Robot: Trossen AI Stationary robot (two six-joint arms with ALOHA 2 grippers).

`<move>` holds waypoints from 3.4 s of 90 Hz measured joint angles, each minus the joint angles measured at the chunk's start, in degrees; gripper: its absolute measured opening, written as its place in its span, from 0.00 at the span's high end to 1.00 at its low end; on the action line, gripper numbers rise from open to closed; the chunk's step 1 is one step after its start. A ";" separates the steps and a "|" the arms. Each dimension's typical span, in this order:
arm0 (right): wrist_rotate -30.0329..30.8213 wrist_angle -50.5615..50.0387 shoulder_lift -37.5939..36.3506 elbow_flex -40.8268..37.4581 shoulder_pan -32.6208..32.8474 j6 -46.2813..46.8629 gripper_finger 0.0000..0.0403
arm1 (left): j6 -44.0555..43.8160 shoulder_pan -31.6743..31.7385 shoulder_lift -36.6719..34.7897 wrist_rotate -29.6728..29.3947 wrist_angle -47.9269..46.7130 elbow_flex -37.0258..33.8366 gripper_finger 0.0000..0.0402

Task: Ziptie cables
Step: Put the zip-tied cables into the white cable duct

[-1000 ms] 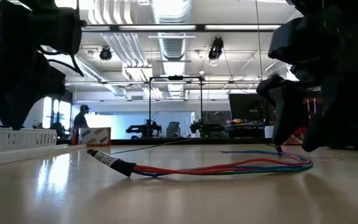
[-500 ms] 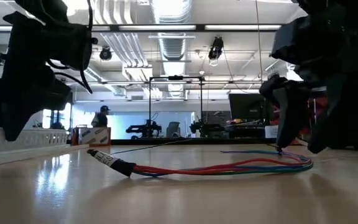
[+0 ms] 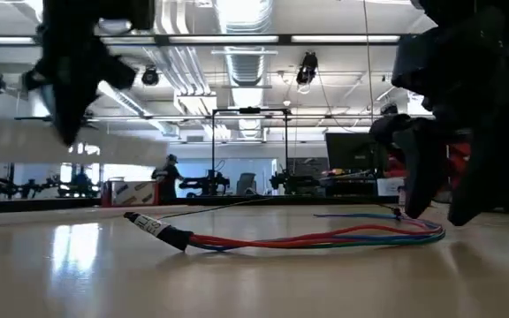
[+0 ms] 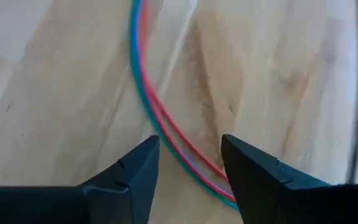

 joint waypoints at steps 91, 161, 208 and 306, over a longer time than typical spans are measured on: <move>-4.82 3.24 -10.96 -0.05 7.11 9.53 1.00 | 33.15 4.87 29.75 4.18 22.87 27.16 1.00; -4.22 -6.45 -47.62 -0.05 8.61 3.89 1.00 | 36.78 4.69 42.41 16.78 27.96 35.25 0.81; -0.49 -7.92 -43.76 -0.05 8.61 8.80 1.00 | 43.51 -5.56 29.02 22.81 29.32 32.87 0.48; 2.82 -8.26 -43.71 0.04 8.61 11.90 1.00 | 80.17 -13.86 27.85 -7.02 85.12 6.01 0.46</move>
